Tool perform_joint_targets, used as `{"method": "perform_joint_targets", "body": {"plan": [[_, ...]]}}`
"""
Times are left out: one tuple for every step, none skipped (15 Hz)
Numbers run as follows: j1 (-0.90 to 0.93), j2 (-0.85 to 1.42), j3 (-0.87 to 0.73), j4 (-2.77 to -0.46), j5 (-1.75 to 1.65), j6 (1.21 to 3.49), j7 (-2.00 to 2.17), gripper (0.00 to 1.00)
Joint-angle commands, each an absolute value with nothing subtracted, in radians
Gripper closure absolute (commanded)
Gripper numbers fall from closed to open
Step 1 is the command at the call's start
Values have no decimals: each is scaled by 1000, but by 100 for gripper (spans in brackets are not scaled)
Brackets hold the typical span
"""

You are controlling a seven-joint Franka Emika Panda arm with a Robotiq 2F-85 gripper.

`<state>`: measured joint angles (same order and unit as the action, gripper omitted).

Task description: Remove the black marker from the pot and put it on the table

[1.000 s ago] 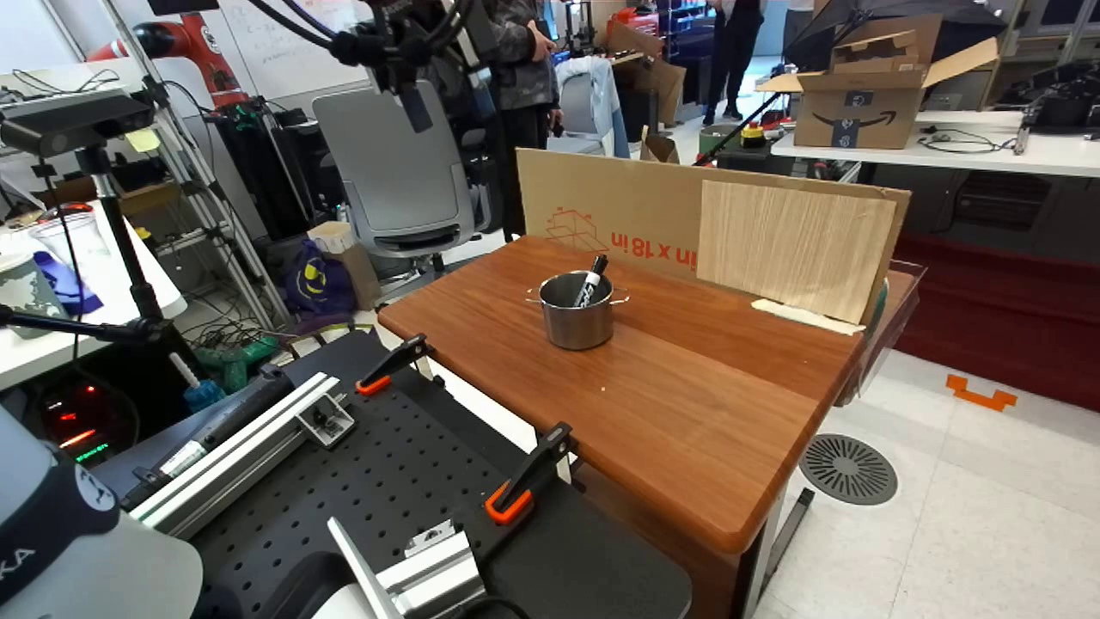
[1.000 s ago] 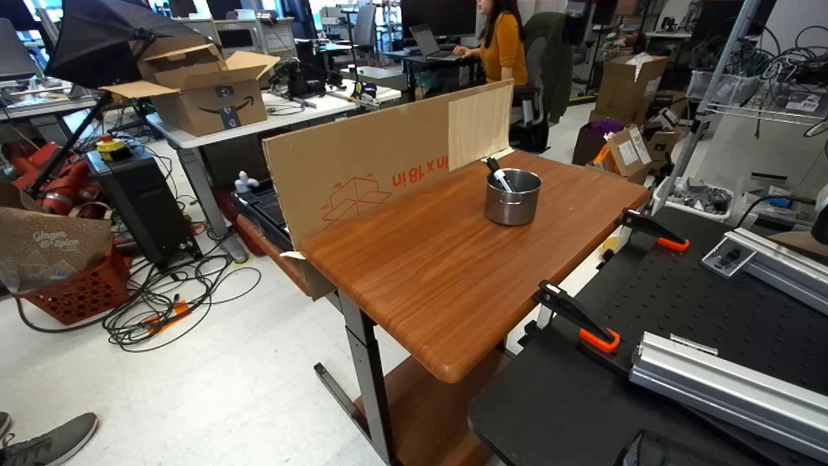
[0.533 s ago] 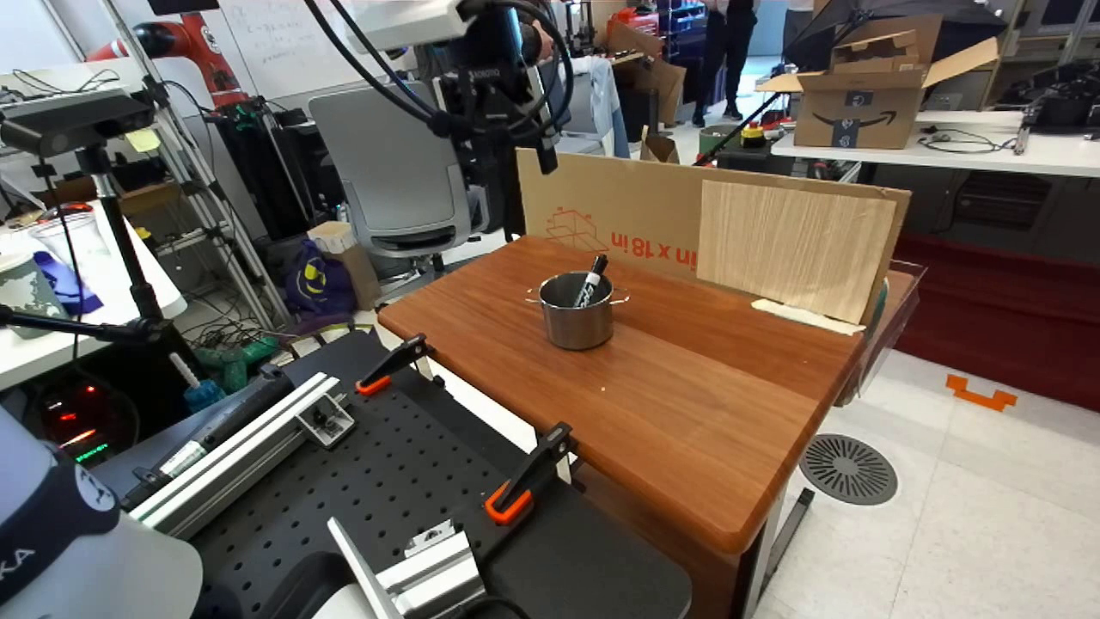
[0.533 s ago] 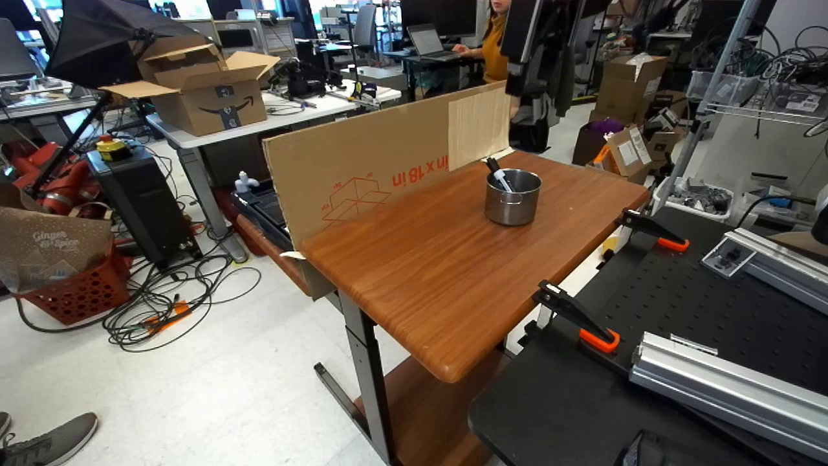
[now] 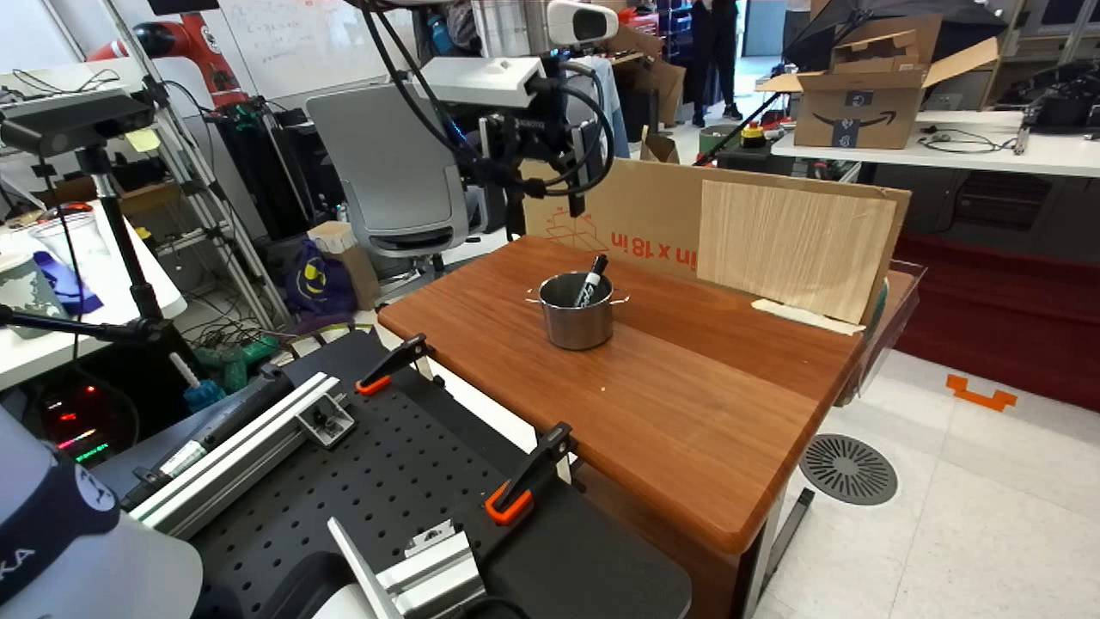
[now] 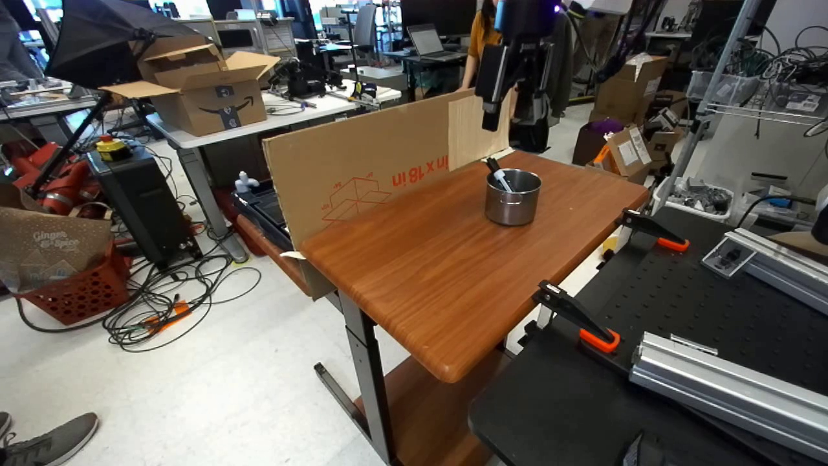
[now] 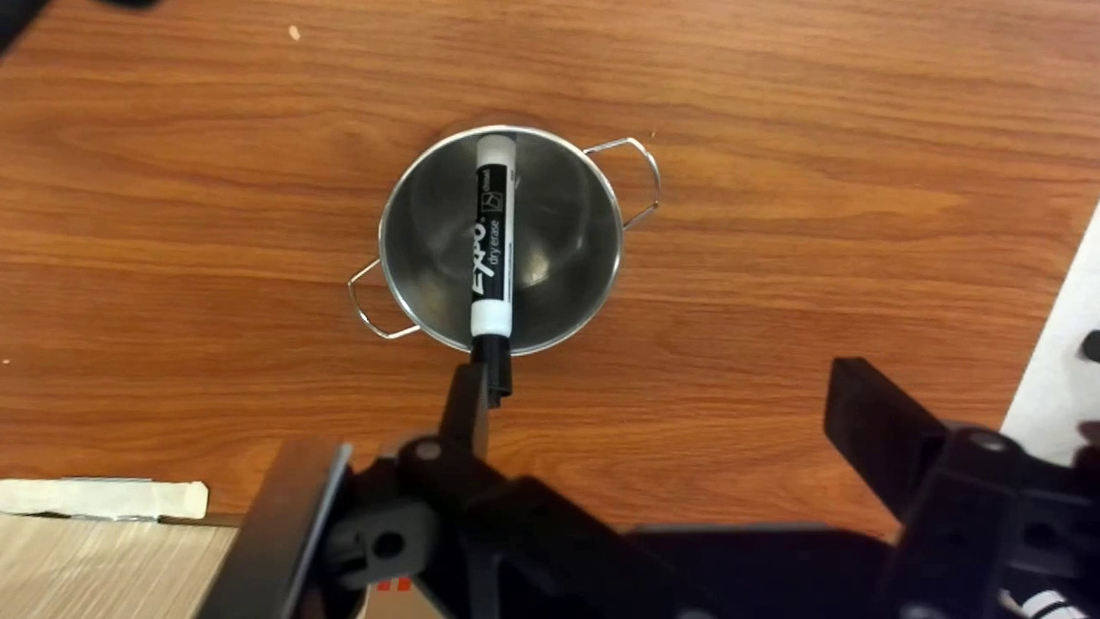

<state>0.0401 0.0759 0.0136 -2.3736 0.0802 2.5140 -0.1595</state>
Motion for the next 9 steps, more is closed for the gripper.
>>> {"method": "perform_joint_targets", "body": {"plan": [[13,156,20,-2323,117,2542,-200,0],[6,174,20,-2313,111,2542,-196,0],[-2,193,20,-2305,110,2551,-194,0],[-9,213,21,-2293,110,2556,-192,0],[-14,232,20,-2287,100,2567,-186,0],[-18,249,20,-2279,96,2569,-182,0],[-23,266,20,-2272,92,2574,-180,0],[-26,281,20,-2264,90,2575,-178,0],[-28,297,19,-2255,85,2576,-172,0]]}}
